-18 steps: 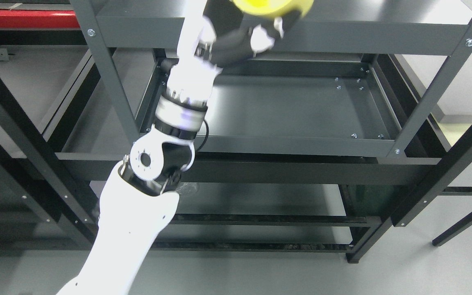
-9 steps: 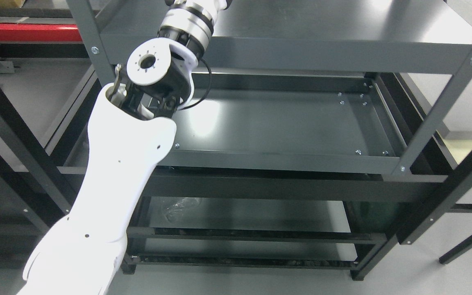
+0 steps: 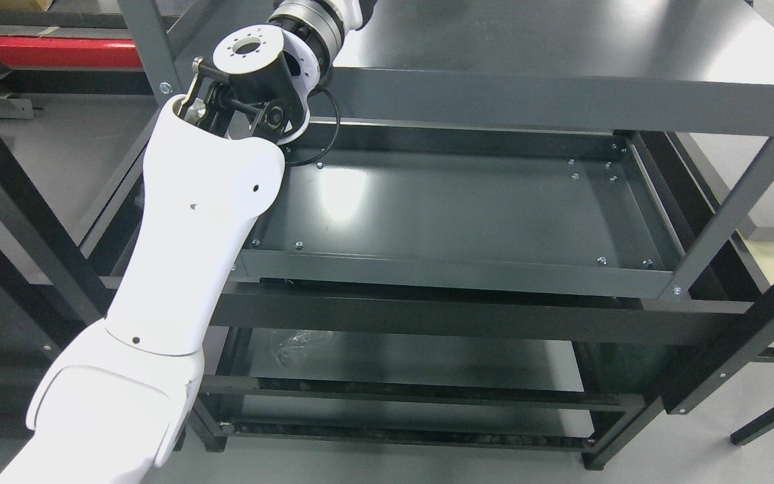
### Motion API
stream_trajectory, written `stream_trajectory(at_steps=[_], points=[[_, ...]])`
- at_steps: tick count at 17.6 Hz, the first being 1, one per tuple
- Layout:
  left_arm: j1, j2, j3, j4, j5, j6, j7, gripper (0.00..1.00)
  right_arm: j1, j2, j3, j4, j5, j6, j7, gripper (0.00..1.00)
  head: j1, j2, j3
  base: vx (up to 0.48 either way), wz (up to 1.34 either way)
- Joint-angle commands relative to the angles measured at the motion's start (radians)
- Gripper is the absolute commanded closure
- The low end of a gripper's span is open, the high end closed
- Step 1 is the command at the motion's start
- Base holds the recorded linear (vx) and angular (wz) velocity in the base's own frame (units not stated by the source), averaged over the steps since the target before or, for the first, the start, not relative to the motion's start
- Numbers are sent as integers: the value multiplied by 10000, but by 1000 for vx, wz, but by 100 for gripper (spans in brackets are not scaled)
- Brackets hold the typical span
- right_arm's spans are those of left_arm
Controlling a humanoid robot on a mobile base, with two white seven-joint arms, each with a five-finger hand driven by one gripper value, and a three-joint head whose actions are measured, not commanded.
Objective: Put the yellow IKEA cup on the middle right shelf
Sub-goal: 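Raise the left hand and reach the cup onto the upper shelf, then release the cup on the upper shelf and withdraw the left hand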
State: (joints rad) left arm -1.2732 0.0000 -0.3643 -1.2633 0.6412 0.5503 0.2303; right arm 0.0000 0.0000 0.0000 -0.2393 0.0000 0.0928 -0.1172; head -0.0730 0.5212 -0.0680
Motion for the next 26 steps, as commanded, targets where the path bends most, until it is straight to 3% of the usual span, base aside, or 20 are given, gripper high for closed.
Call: stream_trajectory(at_steps=[1, 3, 6, 13, 26], points=[[-169, 175, -129, 1158, 1595, 311, -491, 79, 138, -175, 169, 0, -245, 8, 6, 1, 0, 0, 0, 0, 0], [-184, 175, -314, 1158, 1596, 311, -830, 72, 138, -175, 169, 0, -245, 8, 6, 1, 0, 0, 0, -11, 0], [-184, 175, -483, 1158, 1473, 433, -1168, 45, 138, -175, 169, 0, -245, 8, 6, 1, 0, 0, 0, 0, 0], [-307, 175, -514, 837, 952, 525, -1168, 2, 138, -175, 169, 0, -245, 8, 6, 1, 0, 0, 0, 0, 0], [-445, 175, 328, -1202, 384, -165, -1184, 1, 138, -175, 169, 0, -245, 8, 6, 1, 0, 0, 0, 0, 0]])
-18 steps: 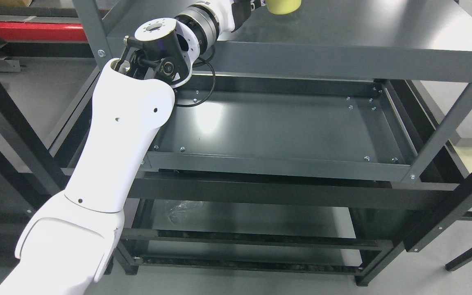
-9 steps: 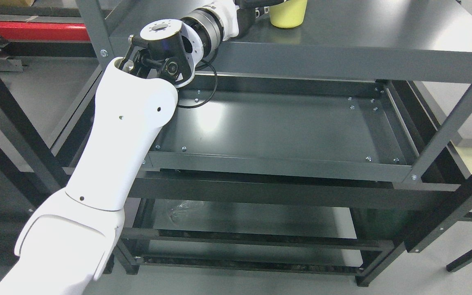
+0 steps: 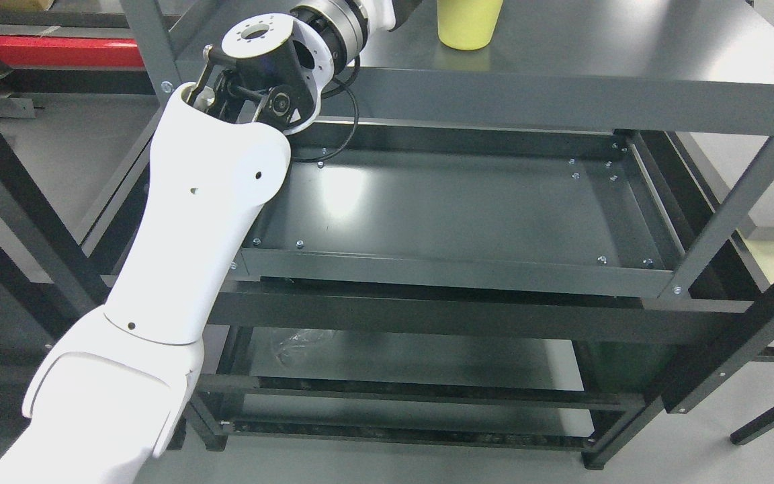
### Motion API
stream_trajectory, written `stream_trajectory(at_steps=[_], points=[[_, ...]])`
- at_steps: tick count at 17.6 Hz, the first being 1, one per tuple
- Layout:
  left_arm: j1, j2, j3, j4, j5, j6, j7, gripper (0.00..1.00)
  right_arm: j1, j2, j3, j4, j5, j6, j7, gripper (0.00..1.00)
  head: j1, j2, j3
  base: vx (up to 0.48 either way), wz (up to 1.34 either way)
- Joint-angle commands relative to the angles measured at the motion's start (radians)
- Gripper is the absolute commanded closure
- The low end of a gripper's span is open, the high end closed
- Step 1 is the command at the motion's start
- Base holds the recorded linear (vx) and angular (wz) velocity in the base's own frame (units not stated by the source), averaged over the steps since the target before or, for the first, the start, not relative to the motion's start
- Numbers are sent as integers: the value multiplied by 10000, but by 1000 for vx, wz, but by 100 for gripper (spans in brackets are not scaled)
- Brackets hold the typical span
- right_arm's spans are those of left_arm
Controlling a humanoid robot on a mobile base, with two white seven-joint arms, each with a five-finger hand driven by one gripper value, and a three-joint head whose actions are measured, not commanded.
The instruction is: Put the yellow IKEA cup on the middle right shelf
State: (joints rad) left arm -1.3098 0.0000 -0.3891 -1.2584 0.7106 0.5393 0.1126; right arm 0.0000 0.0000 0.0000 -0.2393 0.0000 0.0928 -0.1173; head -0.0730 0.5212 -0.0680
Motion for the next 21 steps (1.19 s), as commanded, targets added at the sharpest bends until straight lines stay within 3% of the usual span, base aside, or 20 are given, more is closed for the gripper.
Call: stream_trajectory(at_steps=[1, 4, 11, 15, 17, 21], points=[[-139, 175, 760, -1435, -311, -55, -6, 1, 138, -175, 169, -15, -245, 8, 7, 1, 0, 0, 0, 0, 0], [-263, 175, 1099, -1910, -311, -55, -280, 1, 138, -175, 169, 0, -245, 8, 7, 1, 0, 0, 0, 0, 0], [-95, 175, 1315, -2356, -265, 205, -4265, 3, 138, -175, 169, 0, -245, 8, 7, 1, 0, 0, 0, 0, 0], [365, 175, 1284, -2709, -21, 2013, -6245, 2, 138, -175, 169, 0, -245, 8, 7, 1, 0, 0, 0, 0, 0], [808, 175, 1253, -3213, 789, 2642, -7272, 1, 138, -175, 169, 0, -245, 8, 7, 1, 0, 0, 0, 0, 0], [1805, 322, 917, -3461, 1346, 4192, -8120, 1, 138, -175, 169, 0, -245, 8, 7, 1, 0, 0, 0, 0, 0]])
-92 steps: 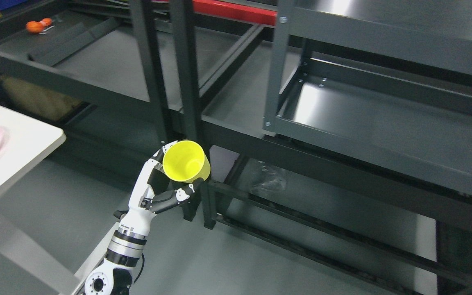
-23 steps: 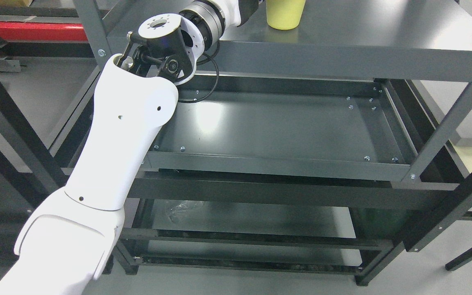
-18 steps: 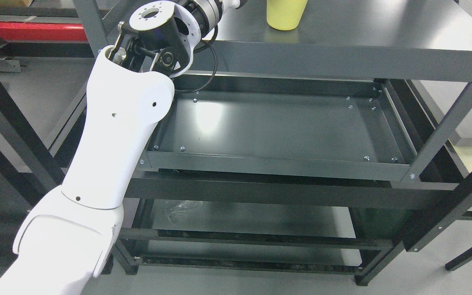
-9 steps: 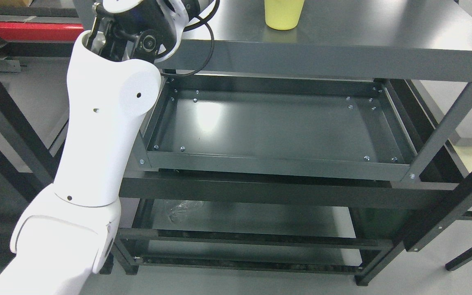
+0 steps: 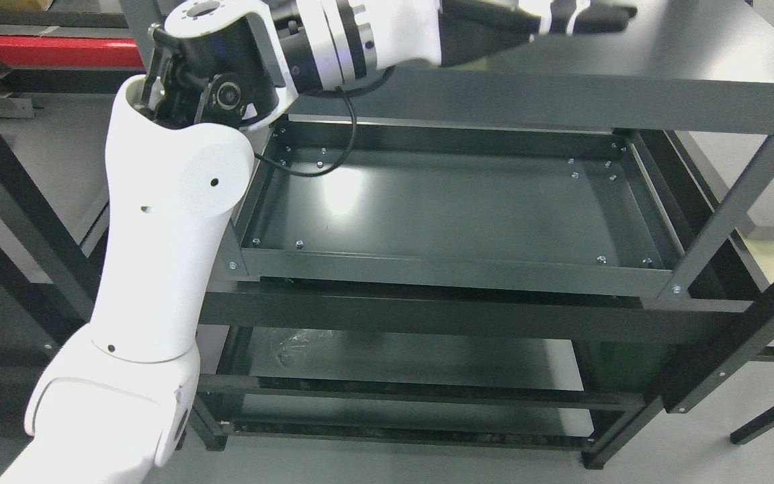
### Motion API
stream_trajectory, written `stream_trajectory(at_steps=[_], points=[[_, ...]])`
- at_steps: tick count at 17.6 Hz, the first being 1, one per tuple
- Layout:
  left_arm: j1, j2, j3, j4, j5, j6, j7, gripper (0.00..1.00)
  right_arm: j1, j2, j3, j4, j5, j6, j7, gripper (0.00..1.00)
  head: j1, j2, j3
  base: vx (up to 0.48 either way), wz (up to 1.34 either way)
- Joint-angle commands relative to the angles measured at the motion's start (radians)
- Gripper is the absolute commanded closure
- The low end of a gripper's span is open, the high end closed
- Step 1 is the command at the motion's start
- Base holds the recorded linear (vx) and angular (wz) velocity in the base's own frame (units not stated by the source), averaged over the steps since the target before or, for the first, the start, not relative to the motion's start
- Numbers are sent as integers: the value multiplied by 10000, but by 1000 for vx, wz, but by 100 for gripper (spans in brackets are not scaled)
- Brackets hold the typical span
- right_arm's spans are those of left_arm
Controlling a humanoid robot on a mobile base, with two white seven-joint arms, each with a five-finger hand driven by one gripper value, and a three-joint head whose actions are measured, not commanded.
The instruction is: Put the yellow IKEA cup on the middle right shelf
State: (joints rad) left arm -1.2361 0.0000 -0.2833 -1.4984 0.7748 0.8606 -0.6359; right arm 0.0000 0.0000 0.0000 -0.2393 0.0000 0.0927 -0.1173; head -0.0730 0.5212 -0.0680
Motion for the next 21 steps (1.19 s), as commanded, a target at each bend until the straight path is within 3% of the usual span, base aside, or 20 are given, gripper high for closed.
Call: stream_trajectory(at_steps=[1, 5, 7, 8, 9, 12, 15, 17, 19, 21], points=[[1572, 322, -553, -1152, 704, 1027, -681, 1, 138, -175, 169, 0, -245, 8, 8, 1, 0, 0, 0, 0, 0], [3000, 521, -2194, -1338, 598, 982, -651, 1, 138, -175, 169, 0, -245, 8, 8, 1, 0, 0, 0, 0, 0], [3813, 415, -2443, -1155, -256, 753, -544, 1, 138, -175, 169, 0, -245, 8, 8, 1, 0, 0, 0, 0, 0], [4197, 369, -2368, -910, -1325, 144, -559, 1, 138, -175, 169, 0, -245, 8, 8, 1, 0, 0, 0, 0, 0], [4671, 175, -2169, -346, -2566, -1289, -559, 1, 138, -175, 169, 0, -245, 8, 8, 1, 0, 0, 0, 0, 0], [5104, 175, -1541, 990, -4092, -4407, -422, 1, 138, -175, 169, 0, -245, 8, 8, 1, 0, 0, 0, 0, 0], [5473, 175, 99, 1821, -6131, -5887, 1275, 1, 138, -175, 169, 0, -245, 8, 8, 1, 0, 0, 0, 0, 0], [5580, 175, 850, 2250, -7282, -6912, 3447, 1, 138, -175, 169, 0, -245, 8, 8, 1, 0, 0, 0, 0, 0], [5887, 175, 1512, 2313, -8097, -7285, 5569, 1, 138, -175, 169, 0, -245, 8, 8, 1, 0, 0, 0, 0, 0], [6300, 175, 1973, 2253, -8193, -7317, 5869, 1, 138, -175, 169, 0, -245, 8, 8, 1, 0, 0, 0, 0, 0]])
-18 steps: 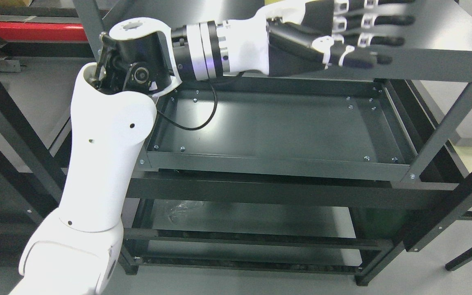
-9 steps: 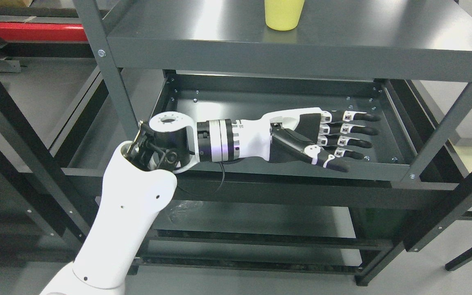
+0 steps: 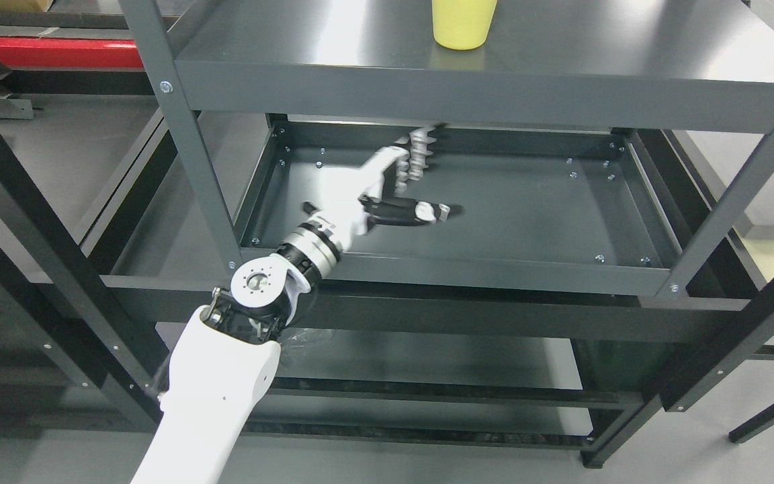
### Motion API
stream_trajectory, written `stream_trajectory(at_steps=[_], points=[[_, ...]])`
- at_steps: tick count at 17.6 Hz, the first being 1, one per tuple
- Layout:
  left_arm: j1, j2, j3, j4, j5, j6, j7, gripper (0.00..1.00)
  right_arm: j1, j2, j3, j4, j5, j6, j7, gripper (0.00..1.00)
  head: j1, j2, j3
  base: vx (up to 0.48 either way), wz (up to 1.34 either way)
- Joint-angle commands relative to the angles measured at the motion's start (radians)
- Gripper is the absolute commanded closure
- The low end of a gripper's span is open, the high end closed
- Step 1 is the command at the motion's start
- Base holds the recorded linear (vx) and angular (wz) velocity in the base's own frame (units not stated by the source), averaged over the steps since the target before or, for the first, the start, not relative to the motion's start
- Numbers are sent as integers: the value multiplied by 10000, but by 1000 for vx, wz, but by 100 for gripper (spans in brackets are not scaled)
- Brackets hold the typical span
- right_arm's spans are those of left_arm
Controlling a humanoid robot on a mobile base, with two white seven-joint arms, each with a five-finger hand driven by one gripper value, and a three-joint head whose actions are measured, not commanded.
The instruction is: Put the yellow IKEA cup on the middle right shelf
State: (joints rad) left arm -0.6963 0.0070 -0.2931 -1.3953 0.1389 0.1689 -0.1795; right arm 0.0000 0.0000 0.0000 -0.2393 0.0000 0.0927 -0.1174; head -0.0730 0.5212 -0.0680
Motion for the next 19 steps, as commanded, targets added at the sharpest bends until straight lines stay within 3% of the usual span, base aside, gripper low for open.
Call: stream_trajectory(at_steps=[1, 6, 19], points=[[1010, 104, 2224, 1115, -1834, -462, 1304, 1, 138, -175, 168, 0, -245, 8, 8, 1, 0, 0, 0, 0, 0], [1333, 104, 2089, 991, -1834, -631, 1978, 1, 138, -175, 168, 0, -245, 8, 8, 1, 0, 0, 0, 0, 0], [1303, 104, 1551, 960, -1051, -600, 1488, 1, 138, -175, 168, 0, -245, 8, 8, 1, 0, 0, 0, 0, 0]])
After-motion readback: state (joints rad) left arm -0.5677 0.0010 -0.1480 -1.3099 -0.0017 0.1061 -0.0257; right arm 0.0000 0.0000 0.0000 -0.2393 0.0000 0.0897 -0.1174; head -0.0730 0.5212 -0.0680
